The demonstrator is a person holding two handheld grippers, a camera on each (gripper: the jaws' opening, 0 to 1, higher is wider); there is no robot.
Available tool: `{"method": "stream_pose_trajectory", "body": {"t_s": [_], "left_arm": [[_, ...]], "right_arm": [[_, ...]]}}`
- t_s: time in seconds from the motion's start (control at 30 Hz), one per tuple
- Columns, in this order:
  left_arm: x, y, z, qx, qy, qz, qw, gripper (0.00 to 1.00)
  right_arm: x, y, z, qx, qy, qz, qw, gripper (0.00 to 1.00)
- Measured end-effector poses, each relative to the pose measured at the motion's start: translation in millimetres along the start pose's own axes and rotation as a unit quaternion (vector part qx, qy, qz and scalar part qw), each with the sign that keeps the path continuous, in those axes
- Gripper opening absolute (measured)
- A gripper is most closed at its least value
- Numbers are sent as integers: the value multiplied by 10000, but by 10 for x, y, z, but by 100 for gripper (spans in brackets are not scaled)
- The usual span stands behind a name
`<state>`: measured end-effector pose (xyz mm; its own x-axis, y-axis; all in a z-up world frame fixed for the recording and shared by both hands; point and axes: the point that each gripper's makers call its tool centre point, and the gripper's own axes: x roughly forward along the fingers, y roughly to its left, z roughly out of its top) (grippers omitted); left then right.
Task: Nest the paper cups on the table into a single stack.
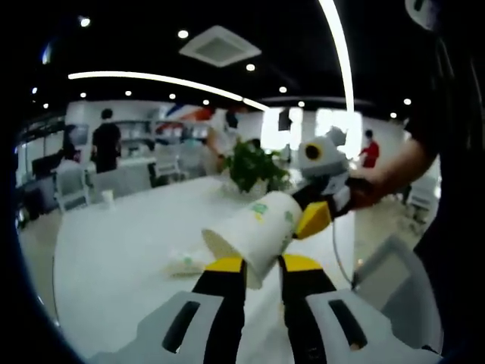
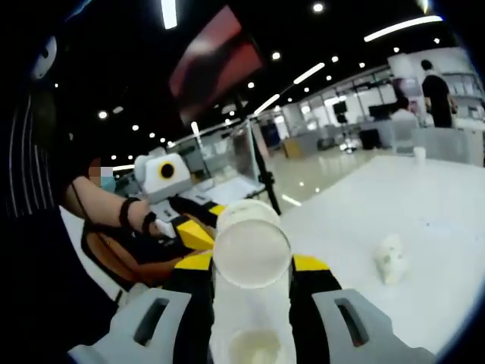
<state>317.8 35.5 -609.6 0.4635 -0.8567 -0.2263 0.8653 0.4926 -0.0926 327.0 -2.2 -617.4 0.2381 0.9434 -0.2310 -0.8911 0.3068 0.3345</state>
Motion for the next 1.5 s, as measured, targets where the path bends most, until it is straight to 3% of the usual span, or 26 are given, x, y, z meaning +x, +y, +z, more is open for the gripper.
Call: {"method": "stream_pose_trajectory", "body": {"t_s": [0.43, 0.5, 0.57, 0.67, 1.2, 1.5], "left_arm": [[-26, -96, 10, 463, 18, -197, 9987, 6], [-27, -139, -5, 556, 73, -305, 9980, 0], [-22, -156, -6, 669, 92, -309, 9972, 1], [-29, -166, -2, 690, 103, -345, 9970, 0], [-65, -187, -32, 773, 201, -387, 9960, 0], [-84, -219, -32, 832, 258, -453, 9952, 0]], "right_arm": [[-24, -37, -67, 16, 90, -11, 10000, 31], [-29, -36, -74, 21, 97, 2, 10000, 22], [-34, -4, -77, 36, 112, 105, 9999, 15], [-31, -37, -92, -47, 137, -34, 9999, 22], [-55, -16, -96, 24, 89, -63, 9999, 23], [-60, 9, -110, -107, 116, -161, 9997, 31]]}}
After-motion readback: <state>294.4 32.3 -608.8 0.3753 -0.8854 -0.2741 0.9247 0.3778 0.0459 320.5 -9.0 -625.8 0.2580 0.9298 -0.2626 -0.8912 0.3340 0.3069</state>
